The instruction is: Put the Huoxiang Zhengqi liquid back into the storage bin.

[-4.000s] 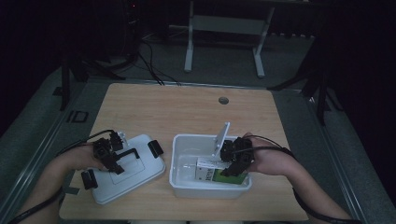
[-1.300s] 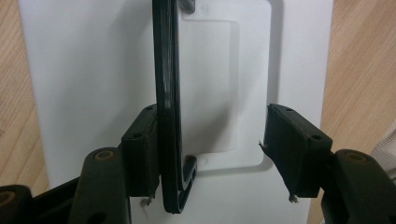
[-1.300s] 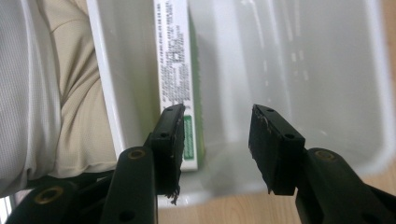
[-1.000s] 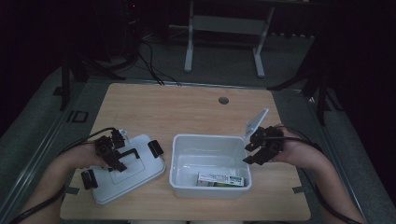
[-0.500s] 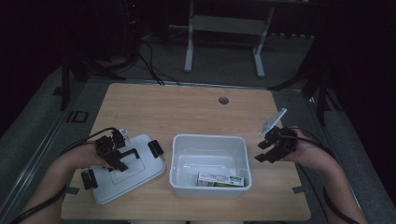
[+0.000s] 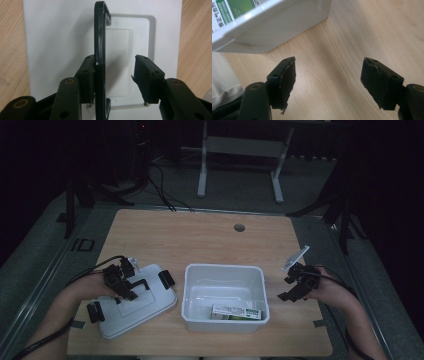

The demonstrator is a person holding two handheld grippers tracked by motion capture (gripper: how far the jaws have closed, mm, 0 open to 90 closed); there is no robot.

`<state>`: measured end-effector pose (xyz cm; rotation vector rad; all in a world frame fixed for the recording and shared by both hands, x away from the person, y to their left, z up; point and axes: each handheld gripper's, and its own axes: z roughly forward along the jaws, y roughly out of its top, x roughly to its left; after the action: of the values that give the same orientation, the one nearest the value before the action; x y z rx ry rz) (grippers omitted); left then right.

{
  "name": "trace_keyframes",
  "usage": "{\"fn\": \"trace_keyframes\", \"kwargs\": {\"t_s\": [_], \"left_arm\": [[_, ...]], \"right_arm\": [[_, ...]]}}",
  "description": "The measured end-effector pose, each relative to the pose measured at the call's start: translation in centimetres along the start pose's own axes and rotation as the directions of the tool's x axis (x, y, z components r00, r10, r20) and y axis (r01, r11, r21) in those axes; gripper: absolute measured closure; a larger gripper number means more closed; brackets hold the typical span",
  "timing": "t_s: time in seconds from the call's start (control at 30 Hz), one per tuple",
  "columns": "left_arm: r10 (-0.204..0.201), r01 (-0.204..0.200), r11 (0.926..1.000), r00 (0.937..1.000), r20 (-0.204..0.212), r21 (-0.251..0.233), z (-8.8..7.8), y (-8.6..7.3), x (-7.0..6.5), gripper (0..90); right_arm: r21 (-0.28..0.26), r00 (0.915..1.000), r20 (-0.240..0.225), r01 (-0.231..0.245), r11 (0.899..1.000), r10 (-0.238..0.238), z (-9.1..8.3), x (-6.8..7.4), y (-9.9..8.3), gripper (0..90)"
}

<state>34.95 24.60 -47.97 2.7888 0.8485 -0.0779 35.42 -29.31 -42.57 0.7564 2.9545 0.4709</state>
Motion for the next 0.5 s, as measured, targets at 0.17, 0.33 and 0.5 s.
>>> {"fn": "trace_keyframes", "kwargs": {"t_s": [0.17, 0.33, 0.5], "left_arm": [[-0.004, 0.004, 1.0000, 1.0000, -0.004, -0.002, 0.0, 0.1, 0.0, 58.8], [-0.002, 0.002, 1.0000, 0.9999, -0.013, -0.005, 0.1, 0.3, 0.1, 63.8], [-0.006, 0.006, 0.9997, 0.9996, -0.027, -0.024, 0.0, 0.2, 0.3, 66.6]], "right_arm": [[0.014, 0.9999, 0.010, -0.012, 1.000, 0.012, 1.1, -0.2, -0.3, 20.8], [-0.008, 0.9999, 0.009, 0.005, 1.000, -0.005, 2.7, -0.2, -1.0, 17.5], [0.017, 0.9994, 0.028, 0.018, 1.000, -0.019, 3.9, -0.1, -1.5, 17.6]]}}
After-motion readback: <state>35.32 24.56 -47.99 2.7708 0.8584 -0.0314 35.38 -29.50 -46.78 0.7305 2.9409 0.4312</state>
